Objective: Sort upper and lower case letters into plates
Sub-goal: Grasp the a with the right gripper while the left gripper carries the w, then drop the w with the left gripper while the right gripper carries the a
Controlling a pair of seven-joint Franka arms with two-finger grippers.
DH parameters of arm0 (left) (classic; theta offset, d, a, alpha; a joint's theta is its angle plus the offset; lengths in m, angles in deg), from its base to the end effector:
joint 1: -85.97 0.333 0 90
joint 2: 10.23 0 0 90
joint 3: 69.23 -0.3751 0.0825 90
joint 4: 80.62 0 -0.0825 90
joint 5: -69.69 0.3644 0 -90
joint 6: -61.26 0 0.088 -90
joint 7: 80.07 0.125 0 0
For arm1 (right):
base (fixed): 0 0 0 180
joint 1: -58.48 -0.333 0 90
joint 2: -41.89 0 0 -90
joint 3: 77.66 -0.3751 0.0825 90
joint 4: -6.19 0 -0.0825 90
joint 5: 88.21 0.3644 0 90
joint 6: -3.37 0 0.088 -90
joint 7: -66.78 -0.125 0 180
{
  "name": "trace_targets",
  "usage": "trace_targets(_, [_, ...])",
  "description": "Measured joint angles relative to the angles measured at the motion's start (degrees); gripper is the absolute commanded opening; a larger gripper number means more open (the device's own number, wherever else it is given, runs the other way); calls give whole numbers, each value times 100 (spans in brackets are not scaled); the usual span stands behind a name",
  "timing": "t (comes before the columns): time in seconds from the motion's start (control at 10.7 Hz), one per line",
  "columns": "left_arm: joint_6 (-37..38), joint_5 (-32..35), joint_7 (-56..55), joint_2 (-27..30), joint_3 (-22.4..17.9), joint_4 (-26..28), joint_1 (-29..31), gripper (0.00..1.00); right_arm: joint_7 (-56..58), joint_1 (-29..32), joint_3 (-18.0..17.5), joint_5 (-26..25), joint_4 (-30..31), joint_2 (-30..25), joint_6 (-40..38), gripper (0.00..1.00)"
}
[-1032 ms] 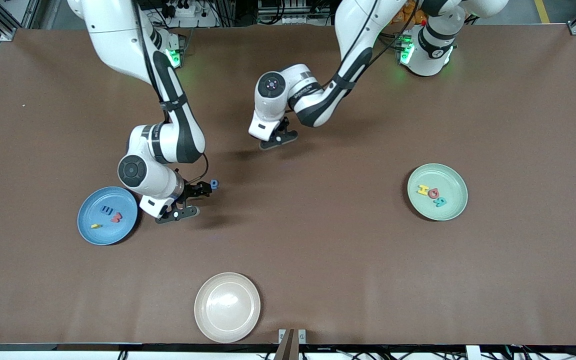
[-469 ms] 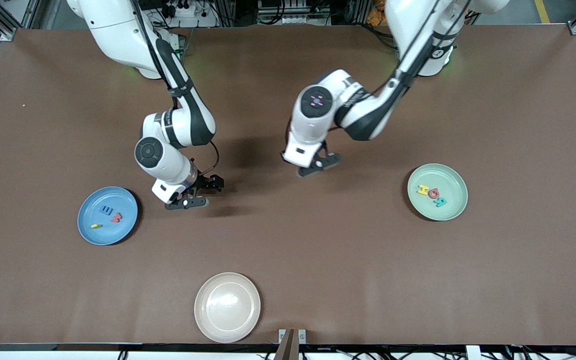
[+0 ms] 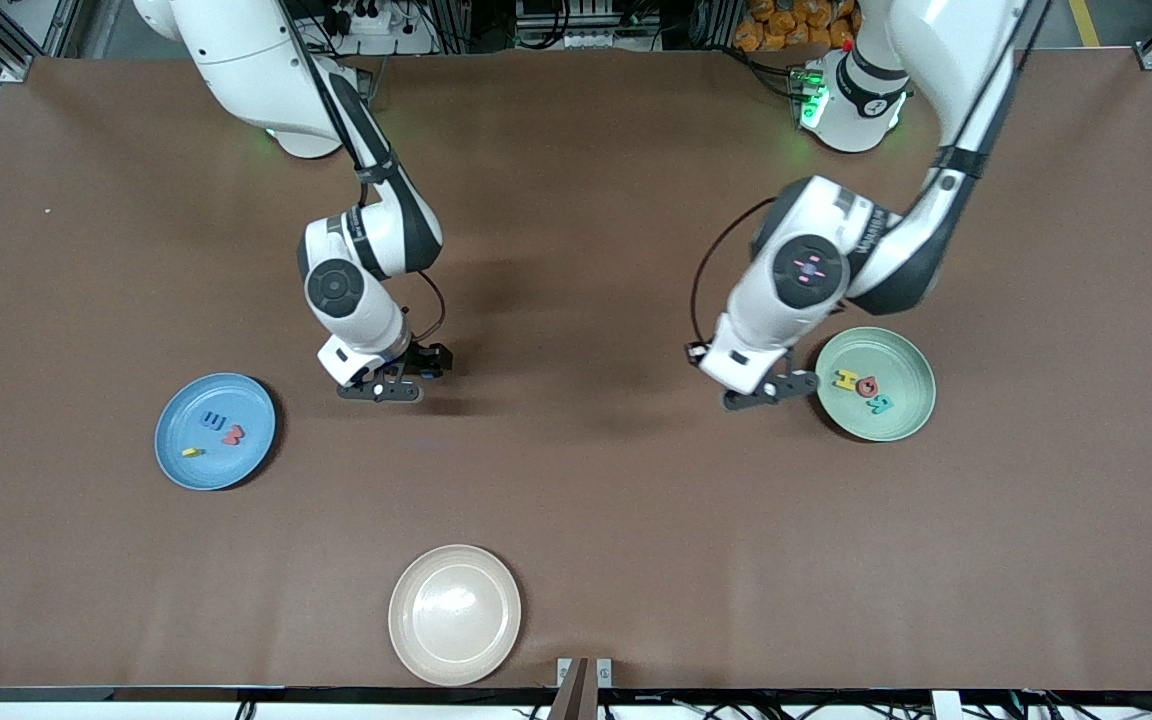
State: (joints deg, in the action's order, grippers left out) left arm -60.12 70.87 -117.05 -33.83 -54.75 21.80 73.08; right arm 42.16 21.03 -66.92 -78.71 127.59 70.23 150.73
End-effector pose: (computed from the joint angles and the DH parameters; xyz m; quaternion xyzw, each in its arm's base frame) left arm 0.5821 -0.2807 0.3717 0.9948 0.0864 -0.0510 0.0174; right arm 0.5251 0.2670 0.2271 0.9990 -0.0420 -0.0122 0.0068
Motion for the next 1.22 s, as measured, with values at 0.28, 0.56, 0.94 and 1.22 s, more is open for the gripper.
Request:
trace_targets(0.28, [78,82,1291,10,-8,174,812,0,-391,2,-82,-102,-2,-3,30,100])
trace_targets(0.56, [79,836,1872,-104,-71,315,1246,0,-391,26,-81,-107,7,0,29,38])
trace_targets(0.94, [50,899,2460,-369,-390,327,1355,33,-391,67,-88,-107,33,11,62,0])
trace_targets(1.22, [24,899,2476,-474,-398,327,1354,100,-393,73,-114,-107,25,-30,76,0])
